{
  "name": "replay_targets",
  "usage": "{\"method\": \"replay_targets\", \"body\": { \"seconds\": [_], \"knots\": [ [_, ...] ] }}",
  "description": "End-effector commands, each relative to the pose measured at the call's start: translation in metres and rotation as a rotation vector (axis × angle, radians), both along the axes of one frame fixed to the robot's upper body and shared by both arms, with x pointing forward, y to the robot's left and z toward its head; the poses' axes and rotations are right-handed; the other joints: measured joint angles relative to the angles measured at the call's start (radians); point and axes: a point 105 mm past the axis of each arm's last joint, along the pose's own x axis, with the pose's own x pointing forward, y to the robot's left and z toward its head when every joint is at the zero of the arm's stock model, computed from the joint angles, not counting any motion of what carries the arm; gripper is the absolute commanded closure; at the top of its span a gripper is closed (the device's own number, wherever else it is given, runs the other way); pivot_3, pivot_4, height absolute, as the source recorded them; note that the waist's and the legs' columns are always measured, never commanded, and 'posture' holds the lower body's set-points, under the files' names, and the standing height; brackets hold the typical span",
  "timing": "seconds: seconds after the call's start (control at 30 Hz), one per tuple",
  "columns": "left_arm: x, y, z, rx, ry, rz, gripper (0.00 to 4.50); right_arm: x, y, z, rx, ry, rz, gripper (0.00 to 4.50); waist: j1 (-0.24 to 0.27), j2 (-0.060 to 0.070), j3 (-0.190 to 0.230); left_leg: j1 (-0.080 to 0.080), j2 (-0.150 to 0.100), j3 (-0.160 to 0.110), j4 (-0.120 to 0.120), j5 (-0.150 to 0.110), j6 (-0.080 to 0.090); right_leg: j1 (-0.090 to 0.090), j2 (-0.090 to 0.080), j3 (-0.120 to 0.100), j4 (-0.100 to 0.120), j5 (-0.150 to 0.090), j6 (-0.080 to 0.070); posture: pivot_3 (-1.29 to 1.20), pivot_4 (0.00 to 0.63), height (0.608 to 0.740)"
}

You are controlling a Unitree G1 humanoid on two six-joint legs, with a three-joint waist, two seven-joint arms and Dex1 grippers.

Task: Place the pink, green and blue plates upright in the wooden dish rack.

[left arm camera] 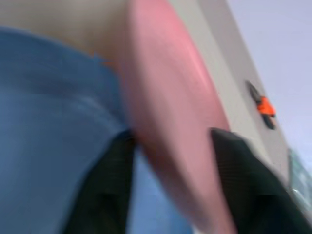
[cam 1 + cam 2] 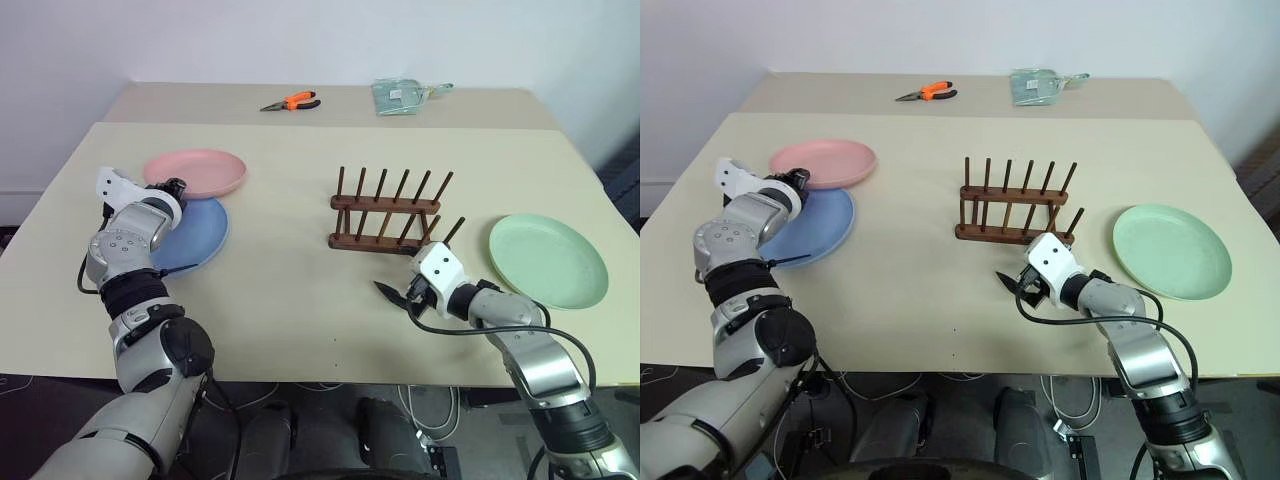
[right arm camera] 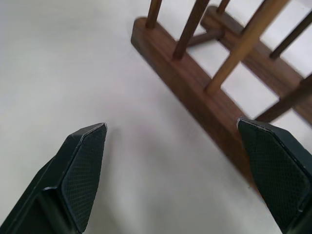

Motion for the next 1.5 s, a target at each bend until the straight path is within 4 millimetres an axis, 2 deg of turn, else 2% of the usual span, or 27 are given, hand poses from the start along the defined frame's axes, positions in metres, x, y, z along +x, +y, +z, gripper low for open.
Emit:
{"method": "replay_targets", "body": {
  "seconds": [0.03, 0.13, 0.23, 0.3, 0.37, 0.43, 0.53, 0.6, 0.7, 0.83, 0.87, 0.93, 1.03, 1.1, 1.17, 1.2, 1.27, 1.37, 1.43, 1.5],
  "knots": [
    [0.006, -0.017, 0.036, 0.068, -0.16, -0.096, 4.21, -0.013, -0.001, 0.029, 0.009, -0.042, 0.055, 0.0, 0.0, 0.0, 0.0, 0.0, 0.0, 0.0, 0.0, 0.0, 0.0, 0.0, 0.0, 0.0, 0.0, 0.0, 0.0, 0.0, 0.15, 0.74],
    [-0.002, -0.055, 0.072, 0.205, -0.347, -0.263, 4.21, -0.022, 0.005, 0.062, 0.013, -0.105, 0.12, 0.0, -0.001, -0.002, 0.002, -0.001, 0.0, 0.0, 0.0, 0.0, 0.0, 0.0, 0.0, 0.0, 0.0, 0.0, 0.0, 0.0, 0.15, 0.74],
    [-0.019, -0.108, 0.093, 0.363, -0.459, -0.46, 4.21, -0.019, 0.022, 0.102, -0.026, -0.265, 0.183, 0.0, -0.002, -0.002, 0.002, -0.001, 0.001, 0.001, 0.0, 0.0, 0.0, 0.0, 0.0, 0.0, 0.0, 0.0, 0.0, 0.0, 0.15, 0.74],
    [-0.028, -0.137, 0.103, 0.399, -0.512, -0.549, 4.21, -0.012, 0.035, 0.122, -0.054, -0.377, 0.199, 0.0, -0.002, -0.002, 0.002, 0.0, 0.001, 0.001, 0.0, 0.0, 0.0, 0.0, 0.0, 0.0, 0.0, 0.0, 0.0, 0.0, 0.15, 0.74],
    [-0.039, -0.173, 0.117, 0.421, -0.57, -0.647, 4.21, 0.011, 0.047, 0.139, -0.226, -0.574, 0.172, 0.0, -0.007, -0.003, 0.002, 0.0, 0.001, 0.0, 0.0, 0.0, 0.0, 0.001, 0.0, 0.0, 0.0, 0.0, 0.0, 0.0, 0.15, 0.74],
    [-0.046, -0.191, 0.123, 0.438, -0.591, -0.695, 4.21, 0.025, 0.058, 0.141, -0.38, -0.697, 0.187, 0.0, -0.015, -0.003, 0.004, -0.002, 0.0, 0.004, 0.0, 0.001, -0.001, -0.002, -0.001, 0.002, 0.0, 0.0, 0.0, 0.0, 0.15, 0.74],
    [-0.055, -0.205, 0.128, 0.41, -0.616, -0.735, 4.21, 0.042, 0.064, 0.131, -0.551, -0.784, 0.199, 0.0, -0.01, -0.004, 0.004, -0.001, 0.001, 0.002, 0.0, 0.001, -0.001, -0.002, 0.0, 0.001, 0.0, 0.001, -0.001, 0.0, 0.15, 0.74],
    [-0.062, -0.213, 0.129, 0.403, -0.63, -0.77, 4.21, 0.051, 0.068, 0.127, -0.592, -0.833, 0.181, 0.0, -0.011, -0.003, 0.004, -0.001, 0.001, 0.002, -0.001, 0.001, -0.002, -0.002, 0.0, 0.002, 0.0, 0.001, -0.001, 0.0, 0.15, 0.74],
    [-0.065, -0.216, 0.122, 0.407, -0.608, -0.789, 4.27, 0.058, 0.069, 0.121, -0.655, -0.876, 0.18, 0.87, -0.014, -0.003, 0.004, -0.001, 0.0, 0.003, -0.001, 0.003, -0.005, -0.003, 0.0, 0.002, 0.0, 0.001, -0.001, 0.0, 0.15, 0.74],
    [-0.067, -0.214, 0.12, 0.374, -0.602, -0.783, 4.27, 0.06, 0.066, 0.123, -0.668, -0.897, 0.156, 2.82, -0.02, -0.003, 0.004, -0.001, 0.0, 0.003, 0.0, 0.002, -0.003, -0.002, 0.0, 0.002, 0.0, 0.001, -0.001, 0.0, 0.15, 0.74],
    [-0.067, -0.214, 0.121, 0.349, -0.61, -0.779, 3.61, 0.06, 0.065, 0.124, -0.673, -0.905, 0.149, 3.4, -0.02, -0.003, 0.004, -0.001, 0.0, 0.002, 0.0, 0.002, -0.003, -0.002, 0.0, 0.002, 0.0, 0.001, -0.001, 0.0, 0.15, 0.74],
    [-0.066, -0.21, 0.125, 0.308, -0.628, -0.755, 2.86, 0.061, 0.063, 0.126, -0.687, -0.923, 0.136, 4.39, -0.02, -0.003, 0.004, -0.001, 0.0, 0.002, 0.0, 0.001, -0.002, -0.002, 0.0, 0.002, 0.0, 0.001, -0.001, 0.0, 0.15, 0.74],
    [-0.062, -0.197, 0.141, 0.262, -0.685, -0.669, 1.24, 0.059, 0.056, 0.13, -0.677, -0.939, 0.106, 4.5, -0.017, -0.004, 0.004, -0.001, 0.0, 0.002, 0.0, 0.001, -0.002, -0.001, 0.0, 0.002, -0.001, 0.001, -0.001, 0.0, 0.15, 0.74],
    [-0.057, -0.182, 0.151, 0.241, -0.721, -0.59, 0.28, 0.057, 0.05, 0.139, -0.612, -0.939, 0.07, 4.5, -0.018, -0.004, 0.004, -0.001, 0.0, 0.002, 0.0, 0.001, -0.002, -0.001, 0.0, 0.002, -0.001, 0.001, -0.001, 0.0, 0.15, 0.74],
    [-0.048, -0.163, 0.152, 0.288, -0.719, -0.502, 0.28, 0.05, 0.043, 0.151, -0.47, -0.914, 0.032, 4.5, -0.018, -0.004, 0.004, -0.001, 0.0, 0.002, -0.001, 0.001, -0.002, -0.001, 0.0, 0.002, -0.001, 0.001, -0.001, 0.0, 0.15, 0.74],
    [-0.044, -0.155, 0.148, 0.402, -0.712, -0.474, 0.28, 0.044, 0.037, 0.16, -0.313, -0.861, 0.003, 4.5, -0.02, -0.004, 0.004, 0.0, 0.0, 0.002, -0.001, 0.001, -0.002, -0.001, 0.0, 0.002, -0.001, 0.001, -0.001, 0.0, 0.15, 0.74],
    [-0.041, -0.15, 0.133, 0.617, -0.699, -0.495, 0.28, 0.033, 0.026, 0.173, -0.022, -0.741, -0.021, 4.5, -0.027, -0.003, 0.004, 0.0, 0.001, 0.002, -0.002, 0.001, -0.001, -0.001, 0.001, 0.003, 0.0, 0.001, -0.001, 0.0, 0.15, 0.74],
    [-0.051, -0.162, 0.11, 0.814, -0.737, -0.654, 0.28, 0.019, 0.007, 0.193, 0.453, -0.522, -0.032, 4.5, -0.022, -0.002, 0.004, 0.001, 0.002, 0.002, -0.002, 0.001, -0.001, -0.001, 0.002, 0.004, 0.0, 0.001, -0.002, 0.0, 0.15, 0.74],
    [-0.072, -0.184, 0.092, 0.916, -0.812, -0.857, 0.28, 0.007, -0.005, 0.201, 0.659, -0.424, 0.008, 4.5, -0.014, -0.002, 0.005, -0.001, 0.001, 0.0, -0.001, 0.0, 0.0, -0.001, 0.002, 0.003, -0.001, 0.001, -0.002, 0.0, 0.15, 0.74],
    [-0.098, -0.205, 0.073, 0.978, -0.882, -1.071, 0.28, 0.001, -0.013, 0.2, 0.765, -0.337, 0.031, 4.5, -0.007, -0.001, 0.005, -0.001, 0.001, 0.0, -0.001, 0.0, 0.001, -0.001, 0.001, 0.003, -0.002, 0.001, -0.003, 0.0, 0.15, 0.74]
  ]
}}
